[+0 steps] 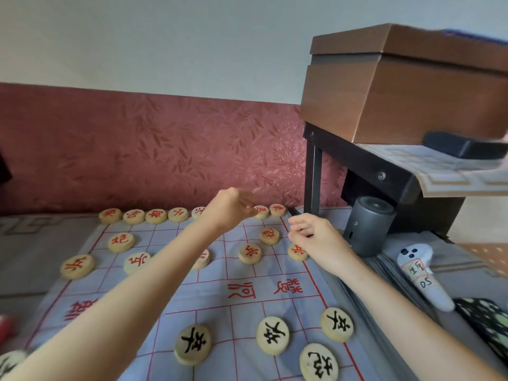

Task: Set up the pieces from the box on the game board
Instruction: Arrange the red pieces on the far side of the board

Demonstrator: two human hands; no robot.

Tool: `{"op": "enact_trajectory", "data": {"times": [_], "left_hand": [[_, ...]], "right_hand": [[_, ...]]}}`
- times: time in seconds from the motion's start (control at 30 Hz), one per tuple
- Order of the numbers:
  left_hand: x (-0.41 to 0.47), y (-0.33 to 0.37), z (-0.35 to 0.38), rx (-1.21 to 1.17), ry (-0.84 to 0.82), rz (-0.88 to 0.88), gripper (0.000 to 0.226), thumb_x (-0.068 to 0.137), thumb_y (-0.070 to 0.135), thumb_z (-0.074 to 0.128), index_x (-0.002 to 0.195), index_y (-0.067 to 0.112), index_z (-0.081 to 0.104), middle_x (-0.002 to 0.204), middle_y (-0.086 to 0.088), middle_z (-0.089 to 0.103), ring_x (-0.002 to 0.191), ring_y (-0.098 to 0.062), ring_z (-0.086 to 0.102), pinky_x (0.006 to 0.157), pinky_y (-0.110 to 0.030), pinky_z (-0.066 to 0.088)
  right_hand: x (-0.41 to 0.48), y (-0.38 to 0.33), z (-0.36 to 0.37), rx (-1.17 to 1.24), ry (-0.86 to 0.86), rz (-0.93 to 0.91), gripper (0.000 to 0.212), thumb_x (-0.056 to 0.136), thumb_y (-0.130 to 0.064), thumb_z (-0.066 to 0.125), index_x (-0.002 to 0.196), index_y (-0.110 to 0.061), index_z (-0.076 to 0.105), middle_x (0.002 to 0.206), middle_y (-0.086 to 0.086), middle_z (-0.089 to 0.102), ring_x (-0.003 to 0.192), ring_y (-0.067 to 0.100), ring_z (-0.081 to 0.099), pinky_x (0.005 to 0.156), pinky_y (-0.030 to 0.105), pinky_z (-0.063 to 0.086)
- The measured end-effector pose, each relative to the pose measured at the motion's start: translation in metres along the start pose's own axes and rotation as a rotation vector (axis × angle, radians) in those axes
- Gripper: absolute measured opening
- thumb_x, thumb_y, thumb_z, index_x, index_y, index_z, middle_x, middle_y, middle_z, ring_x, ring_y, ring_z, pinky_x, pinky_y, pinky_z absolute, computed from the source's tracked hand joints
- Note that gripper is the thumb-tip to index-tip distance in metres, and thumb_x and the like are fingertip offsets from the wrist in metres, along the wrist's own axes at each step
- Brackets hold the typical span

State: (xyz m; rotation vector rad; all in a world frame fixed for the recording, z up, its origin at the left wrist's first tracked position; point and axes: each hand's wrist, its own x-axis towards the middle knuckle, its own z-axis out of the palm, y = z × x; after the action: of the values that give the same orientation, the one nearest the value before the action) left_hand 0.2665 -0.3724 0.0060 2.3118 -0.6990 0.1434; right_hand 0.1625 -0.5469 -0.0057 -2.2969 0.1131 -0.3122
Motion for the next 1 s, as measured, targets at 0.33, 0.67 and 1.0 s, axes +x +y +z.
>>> {"op": "enact_trajectory", "data": {"times": [0.33, 0.67, 1.0], "left_hand": [[-0.166, 0.009, -0.098, 0.089, -0.007, 0.021, 0.026, 0.082, 0.029, 0.066, 0.107, 0.025, 0.066, 0.105, 0.014, 0.066, 0.092, 0.009, 0.056, 0.077, 0.004, 0.036], [-0.350, -0.015, -0.146, 0.031, 0.137, -0.107, 0.021, 0.077, 0.032, 0.068, 0.096, 0.040, 0.068, 0.097, 0.032, 0.066, 0.095, 0.017, 0.056, 0.080, 0.005, 0.035], [-0.433, -0.042, -0.141, 0.162, 0.170, -0.183, 0.035, 0.075, 0.034, 0.071, 0.106, 0.044, 0.061, 0.101, 0.018, 0.056, 0.103, 0.017, 0.042, 0.079, 0.006, 0.029]], "right_hand": [[-0.079, -0.076, 0.023, -0.004, -0.174, -0.138, 0.031, 0.088, -0.024, 0.062, 0.118, -0.018, 0.060, 0.111, -0.006, 0.063, 0.098, 0.005, 0.058, 0.087, 0.017, 0.047], [-0.177, -0.141, 0.097, -0.079, -0.514, -0.363, 0.030, 0.090, -0.028, 0.059, 0.120, -0.024, 0.059, 0.118, -0.014, 0.061, 0.106, -0.005, 0.053, 0.078, -0.004, 0.035], [-0.231, -0.165, 0.144, -0.124, -0.660, -0.463, 0.039, 0.091, -0.028, 0.058, 0.129, -0.030, 0.052, 0.132, -0.017, 0.051, 0.108, -0.010, 0.040, 0.091, 0.013, 0.030]]}}
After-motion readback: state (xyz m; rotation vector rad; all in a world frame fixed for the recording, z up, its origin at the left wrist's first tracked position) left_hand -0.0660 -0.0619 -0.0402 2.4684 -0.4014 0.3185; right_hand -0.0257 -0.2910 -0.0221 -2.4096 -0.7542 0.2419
